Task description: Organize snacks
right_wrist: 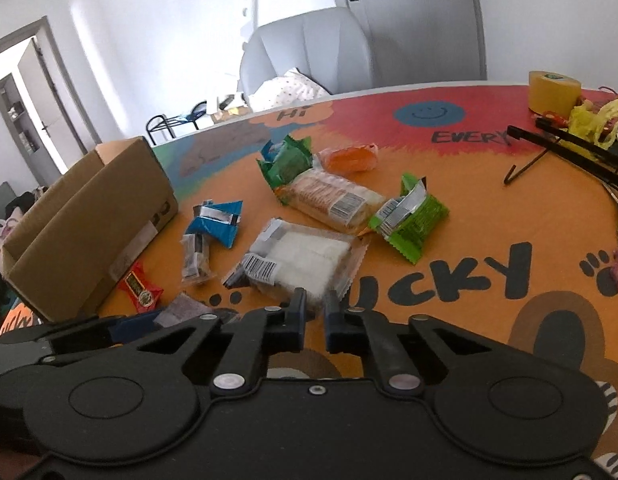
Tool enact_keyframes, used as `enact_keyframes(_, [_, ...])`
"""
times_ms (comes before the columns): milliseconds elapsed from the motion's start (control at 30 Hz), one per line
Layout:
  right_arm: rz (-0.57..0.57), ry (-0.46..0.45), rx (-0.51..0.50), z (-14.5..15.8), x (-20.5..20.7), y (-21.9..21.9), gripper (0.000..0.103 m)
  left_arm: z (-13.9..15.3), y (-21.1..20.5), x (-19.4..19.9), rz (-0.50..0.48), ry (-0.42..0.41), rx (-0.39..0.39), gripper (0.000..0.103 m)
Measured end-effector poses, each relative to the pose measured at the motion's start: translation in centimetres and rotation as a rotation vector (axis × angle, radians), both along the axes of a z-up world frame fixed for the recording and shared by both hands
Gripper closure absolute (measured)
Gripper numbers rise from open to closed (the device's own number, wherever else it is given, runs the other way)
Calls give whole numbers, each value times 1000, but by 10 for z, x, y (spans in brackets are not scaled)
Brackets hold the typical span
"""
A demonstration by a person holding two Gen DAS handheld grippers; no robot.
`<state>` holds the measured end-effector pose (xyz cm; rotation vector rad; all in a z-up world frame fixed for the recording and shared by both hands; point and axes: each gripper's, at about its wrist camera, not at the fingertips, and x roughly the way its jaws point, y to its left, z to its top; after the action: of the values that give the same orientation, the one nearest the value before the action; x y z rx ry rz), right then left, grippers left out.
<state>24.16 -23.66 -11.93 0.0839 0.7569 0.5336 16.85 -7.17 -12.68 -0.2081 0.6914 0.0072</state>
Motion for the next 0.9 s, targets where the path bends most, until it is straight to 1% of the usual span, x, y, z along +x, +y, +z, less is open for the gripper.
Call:
enact_keyframes(33, [-1,-11,-9,1,0,1,75,1,1,-1,4,-2,-6,68])
enact_keyframes(67, [-5,-11,-15,1,1,3,58,3,3,-2,9,-13,-9,68])
enact_keyframes(133, [-28,-4,-6,1,4,5,39,9,7,-5,18,-38,-18,69])
enact_keyframes(233, [-36,8,16,0,10,13,37,17,12,-8,28,-59,-24,69])
enact_keyframes(300, [-46,7,15,0,13,20,32,22,16,-9,37,-67,-24,69])
enact_keyframes(367, [-57,-6,12,1,15,27,24,26,20,-10,46,-77,-25,69])
enact_keyframes(467, [-70,-14,-2,2,18,38,19,33,27,-11,71,-99,-26,69])
enact_keyframes(533, [-79,-24,-35,0,21,46,15,36,33,-11,89,-112,-22,69])
enact_keyframes(633, [-102,-34,-99,-5,24,56,14,37,38,-9,100,-120,-25,68])
enact_keyframes(700, [-119,-20,-103,-9,25,52,22,35,41,-7,99,-114,-31,68])
enact_keyframes(733, [-122,-10,-87,-11,25,48,25,34,42,-6,100,-111,-33,68])
enact_keyframes(867, [-117,-31,-84,-11,16,37,37,29,45,-4,99,-97,-38,68])
enact_keyframes(900, [-109,-34,-80,-12,13,34,39,27,45,-4,97,-95,-40,68])
